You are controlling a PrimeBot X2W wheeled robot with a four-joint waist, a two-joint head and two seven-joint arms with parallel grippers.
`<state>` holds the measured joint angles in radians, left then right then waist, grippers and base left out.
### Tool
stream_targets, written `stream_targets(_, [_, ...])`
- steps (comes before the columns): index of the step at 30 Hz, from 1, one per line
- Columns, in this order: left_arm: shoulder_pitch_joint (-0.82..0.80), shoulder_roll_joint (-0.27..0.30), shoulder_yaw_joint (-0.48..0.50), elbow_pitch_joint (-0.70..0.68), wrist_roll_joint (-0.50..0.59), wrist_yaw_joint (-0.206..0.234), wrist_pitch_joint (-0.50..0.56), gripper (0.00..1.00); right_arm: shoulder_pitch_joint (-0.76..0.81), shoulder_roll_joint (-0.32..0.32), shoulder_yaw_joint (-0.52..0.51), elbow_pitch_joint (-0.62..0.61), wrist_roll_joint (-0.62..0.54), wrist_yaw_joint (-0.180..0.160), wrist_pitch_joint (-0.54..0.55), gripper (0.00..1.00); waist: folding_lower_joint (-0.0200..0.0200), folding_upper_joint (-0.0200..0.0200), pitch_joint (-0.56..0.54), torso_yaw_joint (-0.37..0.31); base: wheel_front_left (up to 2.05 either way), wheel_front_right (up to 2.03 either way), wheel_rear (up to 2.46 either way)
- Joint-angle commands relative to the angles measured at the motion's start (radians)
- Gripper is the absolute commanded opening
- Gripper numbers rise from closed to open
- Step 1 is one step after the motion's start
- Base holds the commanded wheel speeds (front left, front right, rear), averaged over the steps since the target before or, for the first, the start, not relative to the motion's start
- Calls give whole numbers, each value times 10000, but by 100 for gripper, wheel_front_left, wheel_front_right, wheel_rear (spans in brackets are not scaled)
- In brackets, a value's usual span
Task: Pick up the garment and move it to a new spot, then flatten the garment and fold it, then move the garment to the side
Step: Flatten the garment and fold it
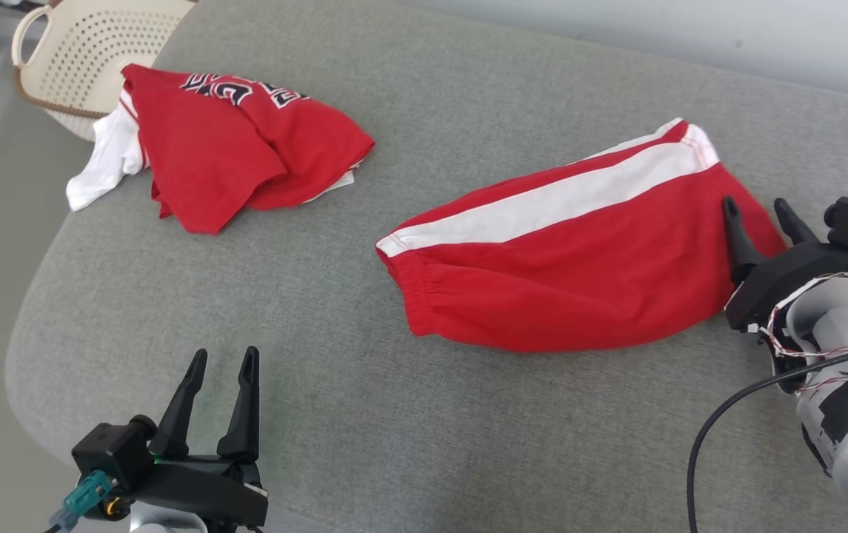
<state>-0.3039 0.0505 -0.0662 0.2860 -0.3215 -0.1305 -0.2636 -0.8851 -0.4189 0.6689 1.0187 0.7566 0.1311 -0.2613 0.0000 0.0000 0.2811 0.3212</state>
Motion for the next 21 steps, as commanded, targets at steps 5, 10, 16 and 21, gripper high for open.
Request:
stream_targets(5, [185,2,54,-8,-92,-2,-11,100,-322,94,-7,644,167,-6,107,100,0,0,261,310,0,0,0])
stream_targets(10, [100,6,70,12,-68,-2,-11,100,-353,183,213,888,456,-6,612,100,0,0,396,394,0,0,0])
stream_targets(16, [53,4,12,-45,-125,-2,-11,100,-170,253,414,881,849,-2,769,0,0,0,481,368,0,0,0])
stream_targets(21, [43,5,10,-62,-157,-2,-11,100,34,151,368,694,1278,-3,426,0,0,0,445,242,0,0,0])
